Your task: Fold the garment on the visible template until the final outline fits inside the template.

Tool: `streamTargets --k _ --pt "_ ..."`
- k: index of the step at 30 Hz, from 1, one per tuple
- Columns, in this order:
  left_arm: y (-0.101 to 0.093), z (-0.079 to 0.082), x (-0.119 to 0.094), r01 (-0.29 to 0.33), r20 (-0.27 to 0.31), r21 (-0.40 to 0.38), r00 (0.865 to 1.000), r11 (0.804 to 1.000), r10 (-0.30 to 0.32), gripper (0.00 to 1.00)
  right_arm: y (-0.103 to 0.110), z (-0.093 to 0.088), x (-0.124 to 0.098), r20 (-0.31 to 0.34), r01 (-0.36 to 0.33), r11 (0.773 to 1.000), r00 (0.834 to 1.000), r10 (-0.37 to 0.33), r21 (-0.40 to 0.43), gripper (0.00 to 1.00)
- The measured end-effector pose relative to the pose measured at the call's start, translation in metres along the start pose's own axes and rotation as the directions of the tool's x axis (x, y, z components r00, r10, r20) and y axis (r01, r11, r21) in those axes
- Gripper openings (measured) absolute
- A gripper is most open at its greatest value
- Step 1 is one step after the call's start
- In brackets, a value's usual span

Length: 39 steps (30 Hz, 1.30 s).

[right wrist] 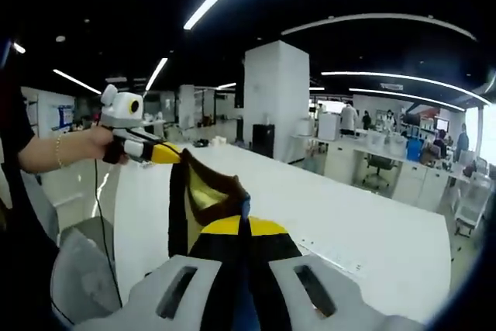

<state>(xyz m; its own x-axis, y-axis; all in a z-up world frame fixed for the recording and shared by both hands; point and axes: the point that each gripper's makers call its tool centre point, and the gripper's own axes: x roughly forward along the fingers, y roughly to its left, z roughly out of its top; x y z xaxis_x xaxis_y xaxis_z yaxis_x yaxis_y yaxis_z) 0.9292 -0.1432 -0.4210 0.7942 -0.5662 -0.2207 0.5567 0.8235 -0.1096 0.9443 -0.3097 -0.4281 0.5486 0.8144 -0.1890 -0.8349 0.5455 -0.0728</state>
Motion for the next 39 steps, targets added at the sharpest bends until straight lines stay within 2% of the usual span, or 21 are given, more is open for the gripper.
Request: streamTargets --k 8,19,25,29,35,39 --pt "-0.014 0.031 -0.016 0.013 0.077 0.01 0.997 1.0 -0.013 0.0 0.003 0.033 -0.015 0.065 0.023 0.999 0.998 -0.021 -0.03 0.01" --pt "-0.037 0.061 -0.043 0.052 0.163 0.016 0.985 0.999 -0.054 0.0 0.011 0.058 -0.032 0.12 0.027 0.998 0.993 -0.02 -0.058 0.01" --pt "-0.048 0.078 -0.065 0.079 0.208 -0.003 0.975 0.997 -0.076 0.0 0.033 0.079 -0.049 0.184 0.002 0.998 0.983 0.009 -0.06 0.01" --pt "-0.053 0.076 -0.079 0.092 0.212 -0.008 0.973 0.996 -0.089 0.0 0.052 0.082 -0.059 0.199 -0.022 0.998 0.979 0.033 -0.06 0.01" --pt "-0.058 0.054 -0.098 0.112 0.175 -0.069 0.98 0.991 -0.099 0.0 0.085 0.079 -0.074 0.207 -0.077 0.996 0.974 0.086 -0.054 0.01" --pt "-0.069 0.049 -0.117 0.118 0.155 -0.064 0.982 0.991 -0.107 0.0 0.1 0.081 -0.084 0.222 -0.102 0.994 0.969 0.107 -0.035 0.01"
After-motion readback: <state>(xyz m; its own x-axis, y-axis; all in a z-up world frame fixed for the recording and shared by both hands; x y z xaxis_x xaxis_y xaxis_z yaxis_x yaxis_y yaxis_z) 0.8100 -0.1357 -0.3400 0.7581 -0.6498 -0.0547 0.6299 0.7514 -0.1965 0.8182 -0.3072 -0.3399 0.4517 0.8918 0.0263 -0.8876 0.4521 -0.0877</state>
